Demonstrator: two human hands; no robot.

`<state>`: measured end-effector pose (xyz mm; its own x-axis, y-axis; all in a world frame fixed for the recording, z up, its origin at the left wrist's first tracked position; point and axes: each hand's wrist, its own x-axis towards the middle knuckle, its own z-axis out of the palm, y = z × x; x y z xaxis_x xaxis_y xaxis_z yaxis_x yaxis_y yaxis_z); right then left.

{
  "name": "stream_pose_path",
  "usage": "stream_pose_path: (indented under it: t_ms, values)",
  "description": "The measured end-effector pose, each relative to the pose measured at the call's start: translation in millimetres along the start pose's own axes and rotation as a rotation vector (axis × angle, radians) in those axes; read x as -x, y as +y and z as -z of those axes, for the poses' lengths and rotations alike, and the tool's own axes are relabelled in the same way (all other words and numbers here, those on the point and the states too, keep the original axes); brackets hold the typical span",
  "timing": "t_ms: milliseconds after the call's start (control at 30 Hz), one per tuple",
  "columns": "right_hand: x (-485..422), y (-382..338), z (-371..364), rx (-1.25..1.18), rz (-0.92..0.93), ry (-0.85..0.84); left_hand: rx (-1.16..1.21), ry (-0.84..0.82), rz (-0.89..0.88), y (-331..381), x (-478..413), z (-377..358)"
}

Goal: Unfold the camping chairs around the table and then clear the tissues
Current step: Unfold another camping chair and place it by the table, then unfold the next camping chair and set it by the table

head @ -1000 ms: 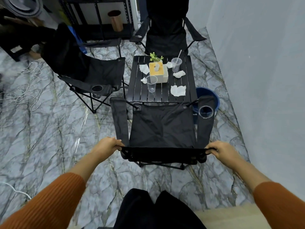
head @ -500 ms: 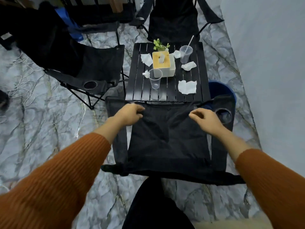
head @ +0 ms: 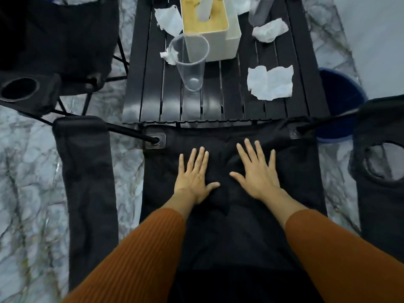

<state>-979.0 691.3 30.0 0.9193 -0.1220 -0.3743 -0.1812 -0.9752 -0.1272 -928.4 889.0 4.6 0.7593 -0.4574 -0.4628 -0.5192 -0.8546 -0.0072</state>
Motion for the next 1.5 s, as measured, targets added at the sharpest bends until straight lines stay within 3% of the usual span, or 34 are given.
stream_pose_path:
  t_ms: [167,333,533,667,800,1067,1300,1500]
  values:
    - [-13.5,13.4,-26.5,0.150,0.015,-0.194,-0.041,0.050,-0.015,-10.5,-5.6,-18.6]
    - [35.3,2.8,-24.9,0.031,-0.041,0.030,0.103,0.089,-0.047,-6.2,39.2,-18.1]
    - [88.0,21.7,-56.2,0.040,-0.164,-0.376,0.139,-0.207,0.060,-6.6,84.1,-51.9]
    - [83.2,15.5,-39.5,0.029,-0.152,-0.459,0.136,-0.265,0.048,-5.7,84.1,-40.6]
    - [90.2,1.7,6.4,-0.094,-0.193,-0.401,0.220,-0.300,0.059,-4.4,88.3,3.2]
    - [105.4,-31.1,165.9,-0.094,-0.108,-0.212,0.337,-0.131,0.077,-12.2,120.4,157.1]
    - [145.5,-82.1,310.1,-0.093,0.023,0.007,0.385,0.074,0.213,-45.4,202.0,292.2]
    - [192.6,-141.3,377.9,-0.128,0.135,0.098,0.430,0.193,0.332,-81.9,293.2,351.2]
